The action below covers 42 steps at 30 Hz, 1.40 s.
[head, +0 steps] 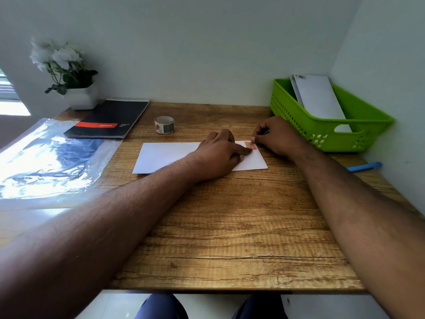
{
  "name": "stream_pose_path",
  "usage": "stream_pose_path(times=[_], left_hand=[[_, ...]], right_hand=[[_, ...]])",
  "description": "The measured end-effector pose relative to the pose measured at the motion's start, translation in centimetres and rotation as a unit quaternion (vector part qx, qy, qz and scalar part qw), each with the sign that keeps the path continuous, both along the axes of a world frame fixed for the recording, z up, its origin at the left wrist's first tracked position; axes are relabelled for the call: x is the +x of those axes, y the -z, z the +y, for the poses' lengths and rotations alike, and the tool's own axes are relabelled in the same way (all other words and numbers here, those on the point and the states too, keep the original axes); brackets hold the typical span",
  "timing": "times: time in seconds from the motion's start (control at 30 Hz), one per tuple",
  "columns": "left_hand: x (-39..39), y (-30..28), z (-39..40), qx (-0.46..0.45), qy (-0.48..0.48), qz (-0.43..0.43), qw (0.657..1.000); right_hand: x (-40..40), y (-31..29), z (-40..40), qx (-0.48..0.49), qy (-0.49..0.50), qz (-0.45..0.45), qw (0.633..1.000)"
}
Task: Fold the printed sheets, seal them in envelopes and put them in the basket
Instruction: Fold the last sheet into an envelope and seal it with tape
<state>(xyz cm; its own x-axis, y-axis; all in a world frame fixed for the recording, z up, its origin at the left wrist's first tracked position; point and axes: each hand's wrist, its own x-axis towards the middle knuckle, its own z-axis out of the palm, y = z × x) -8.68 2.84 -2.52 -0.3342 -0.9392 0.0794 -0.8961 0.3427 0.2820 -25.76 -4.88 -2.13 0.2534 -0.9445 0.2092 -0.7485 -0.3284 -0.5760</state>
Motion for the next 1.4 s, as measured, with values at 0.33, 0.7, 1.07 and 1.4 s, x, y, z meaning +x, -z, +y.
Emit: stream_pose_path(times=[0.33,0.7,1.07,1.4], left_hand=[[0.0,0.2,-0.2,0.001,-0.001,-0.015,1.0],[0.0,0.4,-0.3,-0.006,0.001,-0.023,1.0],[0.1,0.2,-0.2,0.005,-0.014,-0.015,1.0],[0.1,0.2,-0.2,0.023,-0.007,-0.059,0.998]], right_hand=[[-0.2,0.3,0.2,0.023,-0.012,-0.067,0.997],[1.2,1.6,-0.7,-0.046,0.052,-0.029,0.997],[-1.8,0.0,0.7,0.068,-0.065,-0.079,0.992],[-1.6,0.1,0.6,0.062,-0.052,-0.078,0.994]])
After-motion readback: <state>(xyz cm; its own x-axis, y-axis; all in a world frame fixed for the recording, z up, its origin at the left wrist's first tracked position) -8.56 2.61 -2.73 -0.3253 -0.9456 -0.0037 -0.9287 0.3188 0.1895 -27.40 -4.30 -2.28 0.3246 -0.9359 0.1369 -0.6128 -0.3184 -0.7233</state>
